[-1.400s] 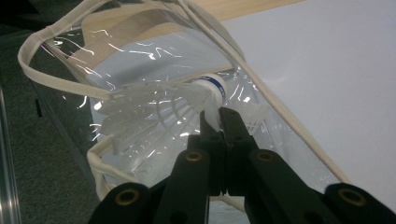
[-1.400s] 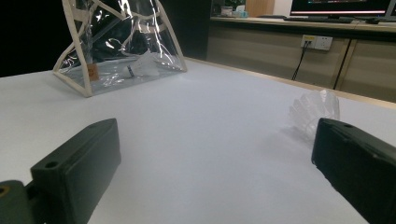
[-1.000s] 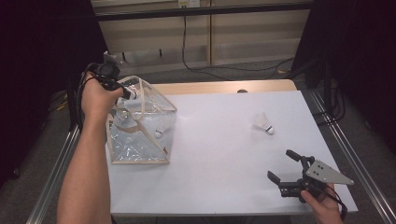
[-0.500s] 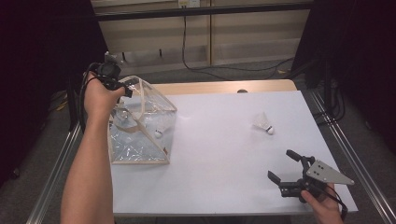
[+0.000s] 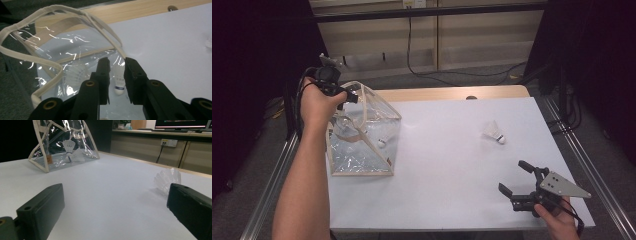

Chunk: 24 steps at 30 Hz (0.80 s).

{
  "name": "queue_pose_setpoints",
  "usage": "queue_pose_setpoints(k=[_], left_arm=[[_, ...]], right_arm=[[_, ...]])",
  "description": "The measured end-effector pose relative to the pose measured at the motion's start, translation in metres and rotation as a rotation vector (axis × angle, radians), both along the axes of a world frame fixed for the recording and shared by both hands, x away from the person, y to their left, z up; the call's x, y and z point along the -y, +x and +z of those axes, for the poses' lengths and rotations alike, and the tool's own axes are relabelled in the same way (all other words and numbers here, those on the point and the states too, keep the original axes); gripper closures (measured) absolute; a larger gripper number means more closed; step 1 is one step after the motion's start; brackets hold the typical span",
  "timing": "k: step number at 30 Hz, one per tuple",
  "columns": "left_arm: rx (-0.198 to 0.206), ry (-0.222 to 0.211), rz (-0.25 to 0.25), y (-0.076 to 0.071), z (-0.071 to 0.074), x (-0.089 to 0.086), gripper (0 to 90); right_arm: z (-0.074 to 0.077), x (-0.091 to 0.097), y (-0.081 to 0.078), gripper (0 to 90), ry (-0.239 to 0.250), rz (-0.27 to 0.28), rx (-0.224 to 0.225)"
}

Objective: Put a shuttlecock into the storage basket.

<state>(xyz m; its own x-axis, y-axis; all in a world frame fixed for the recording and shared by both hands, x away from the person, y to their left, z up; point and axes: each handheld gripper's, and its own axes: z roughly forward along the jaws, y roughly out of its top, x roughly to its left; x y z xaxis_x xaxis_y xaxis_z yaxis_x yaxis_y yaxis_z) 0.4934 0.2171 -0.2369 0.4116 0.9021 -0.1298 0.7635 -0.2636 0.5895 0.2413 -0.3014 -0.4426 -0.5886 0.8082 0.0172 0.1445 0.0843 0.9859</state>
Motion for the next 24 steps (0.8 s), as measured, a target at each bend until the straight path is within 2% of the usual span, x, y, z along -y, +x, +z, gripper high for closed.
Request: queue_pose_setpoints(k=[15,18,21,24], left_arm=[[-0.032,-0.09,-0.05,-0.015,0.011,0.009,65.4],[-0.036,-0.094,-0.069,-0.018,0.012,0.013,64.0],[-0.036,-0.08,-0.086,-0.021,0.016,0.016,61.5],[-0.029,-0.091,-0.096,-0.024,0.021,0.019,59.6]], right_arm=[[0.0,0.0,0.0,0.7,-0.001,0.002,0.002],[0.0,0.0,0.0,0.7,-0.001,0.002,-0.001],[0.0,-0.001,0.0,0.7,-0.001,0.003,0.002],[0.0,-0.001,0.001,0.7,-0.004,0.003,0.001]])
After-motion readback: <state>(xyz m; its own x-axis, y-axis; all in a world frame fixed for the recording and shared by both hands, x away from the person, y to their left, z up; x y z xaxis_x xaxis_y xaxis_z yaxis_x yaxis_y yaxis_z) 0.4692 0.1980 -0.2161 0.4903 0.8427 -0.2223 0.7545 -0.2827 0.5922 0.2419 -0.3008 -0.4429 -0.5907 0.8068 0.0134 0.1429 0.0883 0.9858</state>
